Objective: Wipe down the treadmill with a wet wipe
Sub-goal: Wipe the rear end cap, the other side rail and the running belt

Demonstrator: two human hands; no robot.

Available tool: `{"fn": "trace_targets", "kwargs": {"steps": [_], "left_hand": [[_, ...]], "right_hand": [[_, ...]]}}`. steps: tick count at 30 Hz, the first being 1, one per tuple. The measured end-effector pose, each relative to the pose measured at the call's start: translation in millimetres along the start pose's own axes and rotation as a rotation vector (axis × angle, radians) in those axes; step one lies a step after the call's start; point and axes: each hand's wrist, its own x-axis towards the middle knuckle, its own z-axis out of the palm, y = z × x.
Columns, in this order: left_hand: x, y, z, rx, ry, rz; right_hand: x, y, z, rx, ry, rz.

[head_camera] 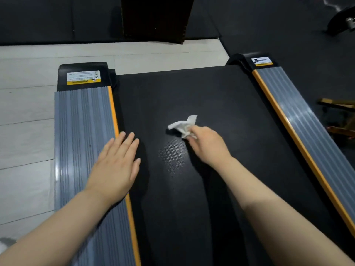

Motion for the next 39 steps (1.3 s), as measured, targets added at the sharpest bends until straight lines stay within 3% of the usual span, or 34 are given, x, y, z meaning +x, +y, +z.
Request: {"fn": "trace_targets", "kwargs": {"steps": [2,6,8,10,13,15,17,20,22,24,26,29,32,34,39], "left_hand": [[11,8,1,0.018,-0.034,0.076],[28,27,0,-0.047,-0.054,-0.03],[33,33,2,-0.004,-0.044,-0.059],[37,35,3,0.011,-0.052,-0.067],[35,35,3,0.006,-0.071,-0.072],[37,34,3,0.02,-0.067,-0.074],[38,35,4,0.023,-0.07,-0.068],[38,34,5,0.007,-0.05,-0.08],[38,34,5,-0.004,-0.038,-0.083],[38,34,5,-0.008,-0.017,-0.075],[37,35,4,-0.011,-0.004,-0.077],[38,34,6,-0.006,0.0,-0.073],[37,34,6,-0.009,-0.01,-0.073],[38,34,6,-0.007,-0.01,-0.077],[37,34,6,-0.008,-0.002,-0.075]], "right_hand": [[5,58,-13,-0.072,0.106,0.231],[-10,156,-46,-0.175,0.262,0.711],[-9,163,-45,-0.143,0.292,0.806],[-1,141,-32,-0.148,0.298,0.641],[-6,102,-14,-0.09,0.136,0.253],[-7,110,-23,-0.165,0.099,0.153],[-5,144,-42,-0.331,0.137,0.286],[-6,196,-72,-0.429,0.112,0.698],[-3,205,-71,-0.429,0.09,0.8],[-1,194,-59,-0.4,0.12,0.739],[-8,184,-50,-0.35,0.18,0.55],[-20,181,-61,-0.303,0.074,0.292],[-19,191,-77,-0.295,-0.083,0.155],[-16,201,-80,-0.395,-0.084,0.2],[-4,222,-80,-0.636,-0.025,0.558]]}}
